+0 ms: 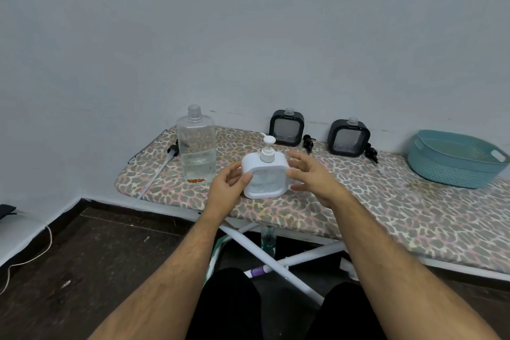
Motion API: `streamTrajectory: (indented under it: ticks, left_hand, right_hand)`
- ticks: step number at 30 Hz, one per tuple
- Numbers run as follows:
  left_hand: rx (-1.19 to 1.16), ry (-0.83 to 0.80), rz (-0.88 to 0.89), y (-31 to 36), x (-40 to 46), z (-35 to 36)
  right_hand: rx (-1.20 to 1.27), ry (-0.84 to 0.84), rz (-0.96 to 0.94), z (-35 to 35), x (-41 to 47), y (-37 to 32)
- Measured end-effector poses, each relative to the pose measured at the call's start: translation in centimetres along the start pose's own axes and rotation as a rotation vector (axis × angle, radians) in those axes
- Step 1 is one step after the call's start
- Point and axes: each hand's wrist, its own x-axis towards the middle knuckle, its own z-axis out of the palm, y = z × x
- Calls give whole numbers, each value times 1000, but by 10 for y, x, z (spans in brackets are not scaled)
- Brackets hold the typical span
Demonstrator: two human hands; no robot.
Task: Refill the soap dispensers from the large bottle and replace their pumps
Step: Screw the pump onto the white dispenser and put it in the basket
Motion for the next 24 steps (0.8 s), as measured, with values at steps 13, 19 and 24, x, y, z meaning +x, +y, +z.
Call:
streamTrajectory:
  ticks: [13,19,24]
  left_hand:
    - [-29,-58,-3,-1,2,-1]
    - [-9,-84,2,5,5,8]
    - [-27,-154,18,16,8,31]
  right_hand:
    - [53,-70,-8,7,5,10]
    - [18,-31,-32,-9,1,10]
    - [-104,17,-75,-37,-13,2]
